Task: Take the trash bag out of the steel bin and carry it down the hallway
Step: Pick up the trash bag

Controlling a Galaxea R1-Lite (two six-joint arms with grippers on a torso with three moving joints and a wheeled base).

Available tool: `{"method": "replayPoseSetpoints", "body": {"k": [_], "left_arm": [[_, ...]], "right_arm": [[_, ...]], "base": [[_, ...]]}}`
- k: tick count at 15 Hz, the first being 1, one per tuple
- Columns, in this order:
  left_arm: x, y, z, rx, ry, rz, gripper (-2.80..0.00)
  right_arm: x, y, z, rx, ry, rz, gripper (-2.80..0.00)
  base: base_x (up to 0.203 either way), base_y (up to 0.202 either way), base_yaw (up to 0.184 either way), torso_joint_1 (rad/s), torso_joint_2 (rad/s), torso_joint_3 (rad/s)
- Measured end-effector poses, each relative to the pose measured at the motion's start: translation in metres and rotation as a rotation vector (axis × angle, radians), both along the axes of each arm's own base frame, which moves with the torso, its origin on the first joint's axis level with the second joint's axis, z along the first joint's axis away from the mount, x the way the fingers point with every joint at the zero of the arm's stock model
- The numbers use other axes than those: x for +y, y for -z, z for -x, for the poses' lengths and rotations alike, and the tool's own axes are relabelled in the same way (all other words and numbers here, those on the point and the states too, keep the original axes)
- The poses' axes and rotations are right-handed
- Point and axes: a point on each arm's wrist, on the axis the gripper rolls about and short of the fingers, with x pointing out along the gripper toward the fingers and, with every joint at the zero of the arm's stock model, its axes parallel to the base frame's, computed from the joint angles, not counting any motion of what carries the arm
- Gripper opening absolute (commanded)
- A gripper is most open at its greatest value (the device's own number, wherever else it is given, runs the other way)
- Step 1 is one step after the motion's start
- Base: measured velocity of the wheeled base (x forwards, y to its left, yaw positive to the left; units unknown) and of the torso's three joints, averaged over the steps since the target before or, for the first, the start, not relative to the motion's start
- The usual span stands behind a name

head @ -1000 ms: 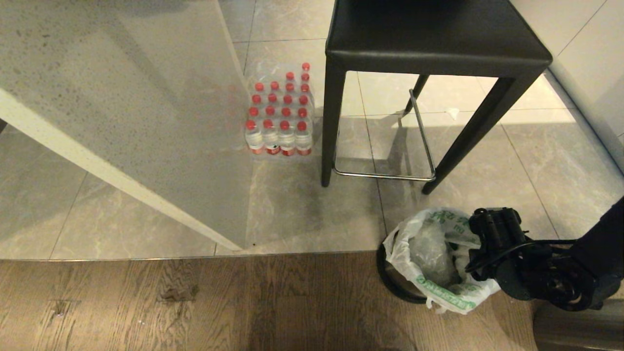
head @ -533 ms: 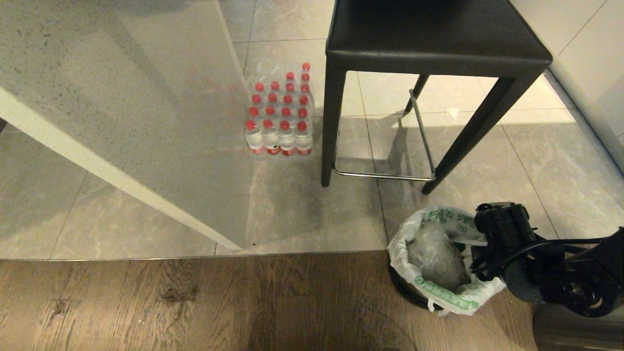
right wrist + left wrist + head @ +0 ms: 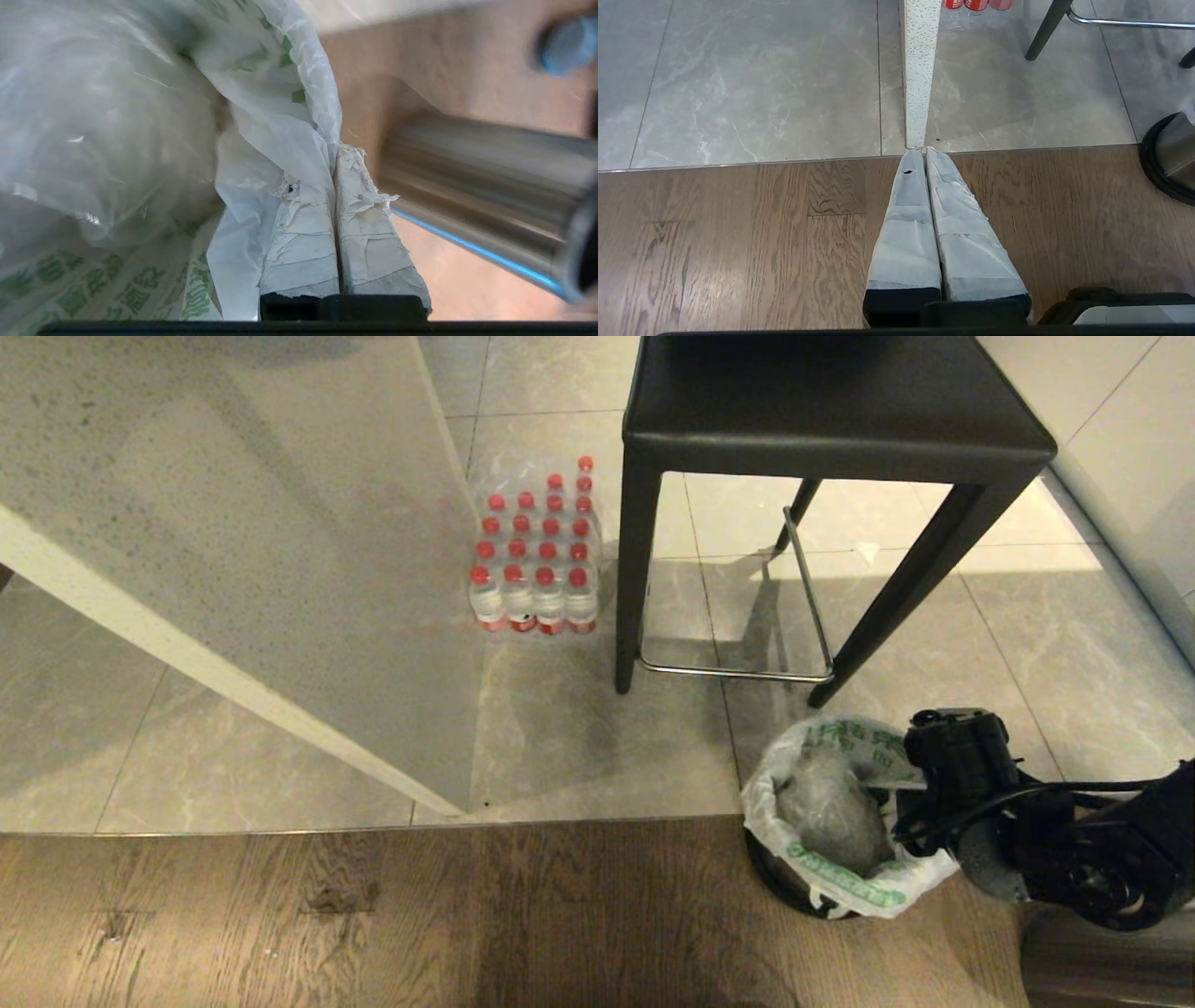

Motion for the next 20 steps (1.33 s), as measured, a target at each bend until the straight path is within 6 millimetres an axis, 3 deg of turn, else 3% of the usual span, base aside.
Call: {"method": "replayPoseSetpoints", "body": {"k": [2, 3, 14, 20], "left_arm": [[0.000, 0.000, 0.000, 0.000, 0.000, 0.000, -2.80], [0.000, 0.000, 0.000, 0.000, 0.000, 0.000, -2.80], [0.000, 0.000, 0.000, 0.000, 0.000, 0.000, -2.80], [0.000, 0.000, 0.000, 0.000, 0.000, 0.000, -2.80]], "right_arm": [[0.001, 0.000, 0.000, 0.008, -0.008, -0.002, -2.80], [0.001, 0.003, 0.001, 0.021, -0.005, 0.001, 0.00], [0.001, 0.015, 0.002, 0.055, 0.002, 0.012, 0.00], [0.003, 0.032, -0.003, 0.099, 0.007, 0.012, 0.00]], "base": [[0.000, 0.000, 0.000, 0.000, 0.00, 0.000], [0.000, 0.000, 0.000, 0.000, 0.00, 0.000], [0.000, 0.000, 0.000, 0.000, 0.00, 0.000], [0.000, 0.000, 0.000, 0.000, 0.00, 0.000]]}}
